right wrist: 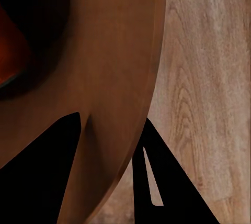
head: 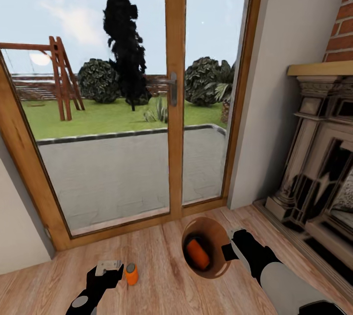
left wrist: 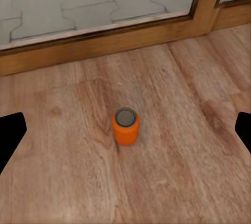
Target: Put the three can of soda from the living room inside the tash can in the kitchen.
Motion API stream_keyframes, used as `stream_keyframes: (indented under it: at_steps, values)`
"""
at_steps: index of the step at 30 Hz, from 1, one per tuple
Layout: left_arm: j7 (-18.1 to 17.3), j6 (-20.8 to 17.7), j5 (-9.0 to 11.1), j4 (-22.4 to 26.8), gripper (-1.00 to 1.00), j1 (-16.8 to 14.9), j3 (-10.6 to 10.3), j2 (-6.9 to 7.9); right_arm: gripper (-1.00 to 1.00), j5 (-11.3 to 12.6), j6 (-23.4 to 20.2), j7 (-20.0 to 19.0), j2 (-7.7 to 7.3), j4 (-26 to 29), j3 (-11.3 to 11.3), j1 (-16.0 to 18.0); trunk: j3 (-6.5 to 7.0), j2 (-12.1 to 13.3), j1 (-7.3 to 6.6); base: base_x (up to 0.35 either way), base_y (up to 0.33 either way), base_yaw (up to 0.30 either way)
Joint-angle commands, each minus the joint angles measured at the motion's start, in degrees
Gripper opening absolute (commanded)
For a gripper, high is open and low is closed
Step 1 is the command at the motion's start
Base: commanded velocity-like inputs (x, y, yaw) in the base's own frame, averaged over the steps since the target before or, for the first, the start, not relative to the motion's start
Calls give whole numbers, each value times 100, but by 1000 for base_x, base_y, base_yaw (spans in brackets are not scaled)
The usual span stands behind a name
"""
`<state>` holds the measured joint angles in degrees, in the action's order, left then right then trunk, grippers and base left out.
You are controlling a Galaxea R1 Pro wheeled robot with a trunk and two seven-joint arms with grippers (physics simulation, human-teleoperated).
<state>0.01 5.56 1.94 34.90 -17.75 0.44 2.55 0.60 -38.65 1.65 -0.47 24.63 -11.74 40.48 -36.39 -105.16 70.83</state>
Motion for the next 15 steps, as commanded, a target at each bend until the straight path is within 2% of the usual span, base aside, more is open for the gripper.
stream_keyframes:
  at_steps: [1,9,15]
  values:
    - [-2,0,0,-1,100,0,0,0,-100,32,1,-1,1,7,8,3,1,0,0,0,1,0]
    - [-7,-2,2,-1,100,0,0,0,-100,28,7,-7,1,6,13,3,1,0,0,0,7,0]
    - [-9,-2,2,-1,100,0,0,0,-100,27,7,-7,-6,6,14,3,1,0,0,0,108,0]
